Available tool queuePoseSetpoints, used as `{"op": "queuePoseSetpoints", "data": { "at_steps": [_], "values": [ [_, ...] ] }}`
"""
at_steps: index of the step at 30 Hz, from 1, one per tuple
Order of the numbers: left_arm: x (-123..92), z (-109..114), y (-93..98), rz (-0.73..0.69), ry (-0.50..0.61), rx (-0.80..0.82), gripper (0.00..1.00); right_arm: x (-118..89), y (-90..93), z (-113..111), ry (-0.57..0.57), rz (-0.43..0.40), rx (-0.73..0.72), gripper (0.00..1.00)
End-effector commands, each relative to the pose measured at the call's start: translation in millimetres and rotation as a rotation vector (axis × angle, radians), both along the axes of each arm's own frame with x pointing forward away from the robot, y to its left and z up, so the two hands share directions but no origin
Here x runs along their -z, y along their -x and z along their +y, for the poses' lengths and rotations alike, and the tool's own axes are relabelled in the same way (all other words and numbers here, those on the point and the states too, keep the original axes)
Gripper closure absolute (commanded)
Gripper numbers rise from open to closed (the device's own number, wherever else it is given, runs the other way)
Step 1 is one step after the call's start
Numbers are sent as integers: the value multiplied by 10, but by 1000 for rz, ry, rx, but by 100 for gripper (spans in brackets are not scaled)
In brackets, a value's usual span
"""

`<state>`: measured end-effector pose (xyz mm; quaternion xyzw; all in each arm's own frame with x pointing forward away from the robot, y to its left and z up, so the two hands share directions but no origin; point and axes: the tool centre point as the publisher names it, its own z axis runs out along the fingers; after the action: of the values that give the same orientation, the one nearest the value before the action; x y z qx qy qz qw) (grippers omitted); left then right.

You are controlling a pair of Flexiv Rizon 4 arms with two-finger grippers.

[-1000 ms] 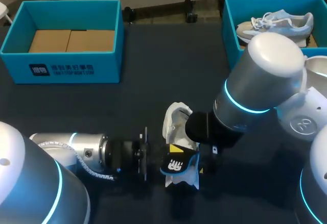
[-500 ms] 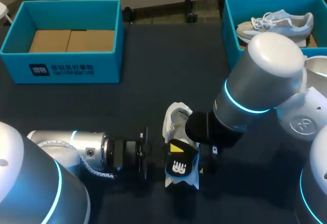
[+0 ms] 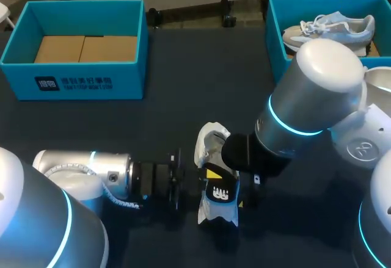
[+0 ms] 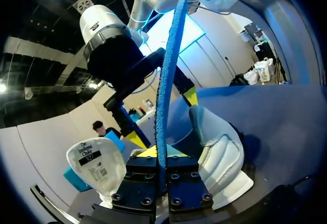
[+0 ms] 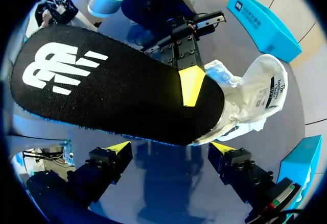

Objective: Take the shoe out of the shoebox, open the shoe tongue, remove and reinsert the insole, then place the shoe into the shoebox

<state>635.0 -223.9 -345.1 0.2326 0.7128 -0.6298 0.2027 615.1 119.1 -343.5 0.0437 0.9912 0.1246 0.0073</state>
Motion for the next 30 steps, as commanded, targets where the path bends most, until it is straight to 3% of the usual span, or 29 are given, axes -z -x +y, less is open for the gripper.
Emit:
{"op": "queuePoseSetpoints", "data": {
  "at_steps": [1,11,15,22,30],
  "values": [
    [-16,20,25,5,0,8,100,19,12,9,0,-3,2,0],
    [-84,56,88,-5,5,17,99,19,12,9,0,-3,2,0],
    [-94,52,92,-6,4,16,94,19,12,9,0,-3,2,0],
    [-136,19,104,-7,8,15,75,19,12,9,0,-3,2,0],
    [-192,-6,133,-10,0,17,73,19,12,9,0,-3,2,0]
  ]
}}
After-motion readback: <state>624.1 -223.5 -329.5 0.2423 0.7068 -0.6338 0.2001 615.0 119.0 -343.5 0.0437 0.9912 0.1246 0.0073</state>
